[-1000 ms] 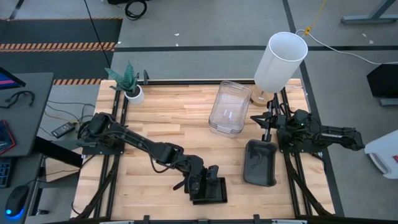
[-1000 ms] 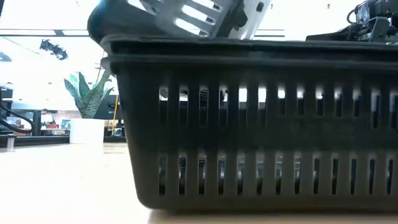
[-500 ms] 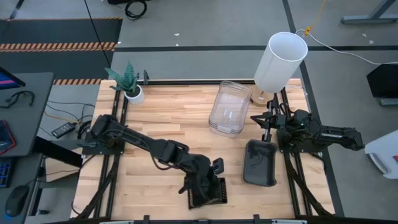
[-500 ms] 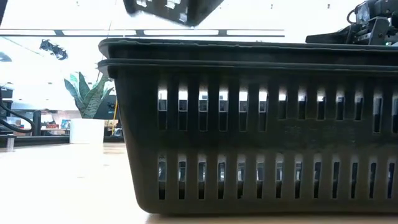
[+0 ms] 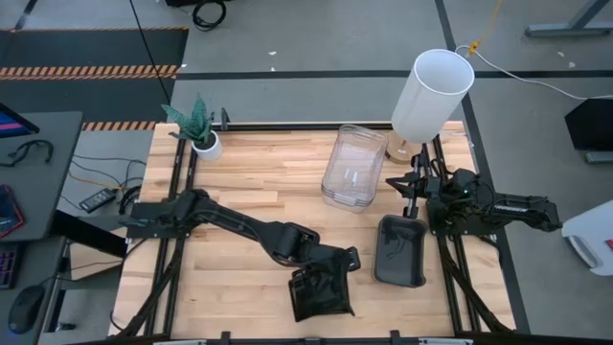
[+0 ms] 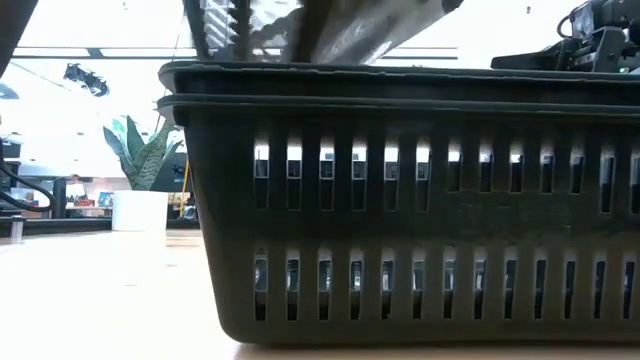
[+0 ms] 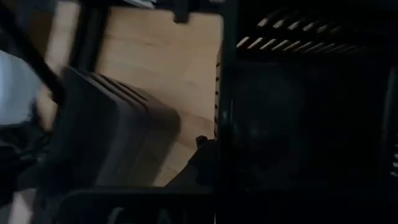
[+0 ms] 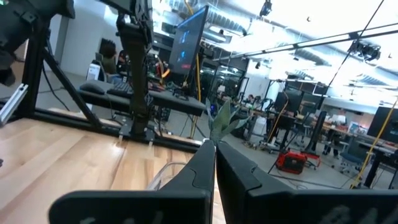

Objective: Stack baskets by color
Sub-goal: Stack the left black basket on top of the right black basket

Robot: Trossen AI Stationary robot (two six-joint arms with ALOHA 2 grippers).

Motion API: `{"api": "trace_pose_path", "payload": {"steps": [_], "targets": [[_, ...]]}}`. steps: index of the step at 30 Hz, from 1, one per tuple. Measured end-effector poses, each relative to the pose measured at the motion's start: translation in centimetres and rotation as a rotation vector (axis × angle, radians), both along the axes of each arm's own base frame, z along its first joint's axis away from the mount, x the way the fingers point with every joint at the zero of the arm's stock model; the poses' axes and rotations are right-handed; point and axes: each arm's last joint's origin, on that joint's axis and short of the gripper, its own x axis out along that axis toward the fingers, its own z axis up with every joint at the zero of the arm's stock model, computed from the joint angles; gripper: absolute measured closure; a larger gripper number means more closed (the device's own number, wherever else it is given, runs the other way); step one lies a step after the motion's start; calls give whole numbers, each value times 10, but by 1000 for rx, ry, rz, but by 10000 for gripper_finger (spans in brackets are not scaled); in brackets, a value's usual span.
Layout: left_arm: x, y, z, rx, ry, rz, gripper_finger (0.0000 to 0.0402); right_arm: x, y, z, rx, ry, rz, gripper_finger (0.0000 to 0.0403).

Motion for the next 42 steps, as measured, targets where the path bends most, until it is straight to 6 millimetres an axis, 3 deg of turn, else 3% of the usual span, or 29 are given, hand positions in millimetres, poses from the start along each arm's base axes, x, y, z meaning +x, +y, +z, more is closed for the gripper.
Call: {"api": "trace_pose_path", "payload": {"steps": [9,17,32,42], "targets": [[0,0,-22,59,89,-6,400,0,0,-1,1,7,0,381],[0,0,-28,81,116,-14,399,0,0,-1,1,7,0,381],[0,0,-28,48,130,-12,295,0,0,-1,1,7,0,381],[6,-1,-24,46,45,45,261,0,0,-1,1,7,0,381]]}}
